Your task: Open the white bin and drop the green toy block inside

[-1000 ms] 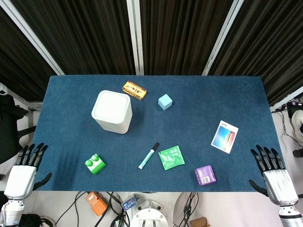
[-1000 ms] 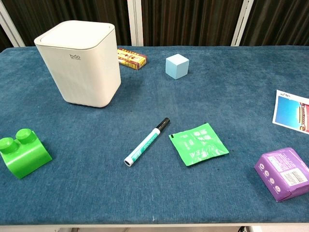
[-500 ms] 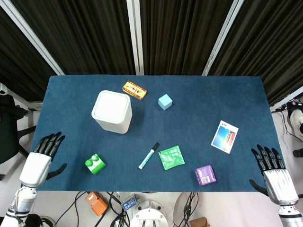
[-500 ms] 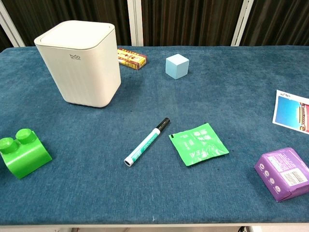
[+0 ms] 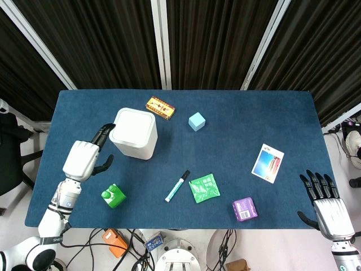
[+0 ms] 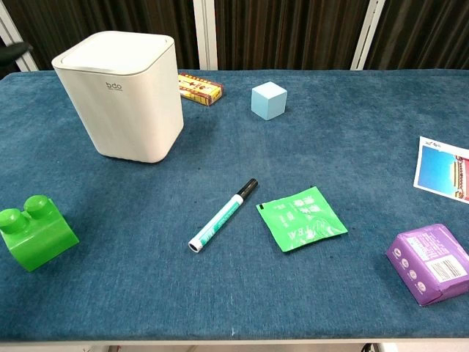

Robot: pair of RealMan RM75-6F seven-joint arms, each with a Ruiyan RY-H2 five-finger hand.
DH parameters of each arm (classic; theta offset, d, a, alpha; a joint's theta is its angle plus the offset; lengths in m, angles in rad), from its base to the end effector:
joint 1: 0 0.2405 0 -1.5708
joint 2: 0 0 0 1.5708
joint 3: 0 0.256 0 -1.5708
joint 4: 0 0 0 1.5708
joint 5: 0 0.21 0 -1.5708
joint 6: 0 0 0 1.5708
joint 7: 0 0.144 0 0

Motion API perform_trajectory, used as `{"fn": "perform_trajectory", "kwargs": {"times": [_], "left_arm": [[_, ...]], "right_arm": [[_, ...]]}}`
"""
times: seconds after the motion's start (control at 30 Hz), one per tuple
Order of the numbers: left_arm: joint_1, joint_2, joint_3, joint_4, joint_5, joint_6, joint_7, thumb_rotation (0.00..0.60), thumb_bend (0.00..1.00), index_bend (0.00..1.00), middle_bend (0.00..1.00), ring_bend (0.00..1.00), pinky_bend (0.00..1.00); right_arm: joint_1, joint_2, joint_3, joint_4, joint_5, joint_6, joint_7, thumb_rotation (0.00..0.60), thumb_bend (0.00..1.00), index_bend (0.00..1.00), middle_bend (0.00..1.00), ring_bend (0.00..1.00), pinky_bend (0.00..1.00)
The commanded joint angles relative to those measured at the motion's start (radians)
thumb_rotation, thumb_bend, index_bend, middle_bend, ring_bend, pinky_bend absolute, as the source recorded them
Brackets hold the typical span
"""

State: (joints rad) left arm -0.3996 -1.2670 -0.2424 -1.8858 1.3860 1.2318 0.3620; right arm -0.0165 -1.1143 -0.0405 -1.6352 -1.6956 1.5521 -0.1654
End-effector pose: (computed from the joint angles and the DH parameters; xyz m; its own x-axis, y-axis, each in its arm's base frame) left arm -0.1605 0.2743 0.0966 0.3293 0.0097 0.9442 0.8977 -0.3132 -0.3099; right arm -0.2991 -0.1293 0.1449 0.5289 -0.0468 0.8474 -0.8455 -0.1159 0.5213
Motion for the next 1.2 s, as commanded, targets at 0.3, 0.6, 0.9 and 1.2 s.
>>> {"fn": "perform_trajectory", "kwargs": {"times": [0.3, 0.6, 0.9, 1.2], "left_arm": [[-0.127, -0.133, 0.031, 0.006, -0.232, -0.055, 0.351, 0.600, 0.34, 0.09, 0.14, 0.80, 0.82], [-0.147, -0.154, 0.063, 0.022, -0.273, -0.055, 0.366, 0.600, 0.33, 0.14, 0.20, 0.80, 0.82], [-0.162, -0.157, 0.054, 0.036, -0.091, 0.055, 0.332, 0.600, 0.31, 0.11, 0.11, 0.76, 0.81], [-0.112, -0.092, 0.050, -0.016, 0.093, 0.208, 0.259, 0.600, 0.14, 0.01, 0.00, 0.56, 0.74]], "right_arm": [[-0.003, 0.000, -0.004, 0.000, -0.007, 0.010, 0.001, 0.600, 0.31, 0.00, 0.00, 0.00, 0.00], [-0.006, 0.002, -0.005, 0.004, -0.013, 0.019, 0.009, 0.600, 0.31, 0.00, 0.00, 0.00, 0.00], [-0.006, 0.003, -0.006, 0.004, -0.012, 0.019, 0.011, 0.600, 0.31, 0.00, 0.00, 0.00, 0.00], [-0.006, 0.001, -0.009, 0.004, -0.017, 0.017, 0.004, 0.600, 0.31, 0.00, 0.00, 0.00, 0.00]]}}
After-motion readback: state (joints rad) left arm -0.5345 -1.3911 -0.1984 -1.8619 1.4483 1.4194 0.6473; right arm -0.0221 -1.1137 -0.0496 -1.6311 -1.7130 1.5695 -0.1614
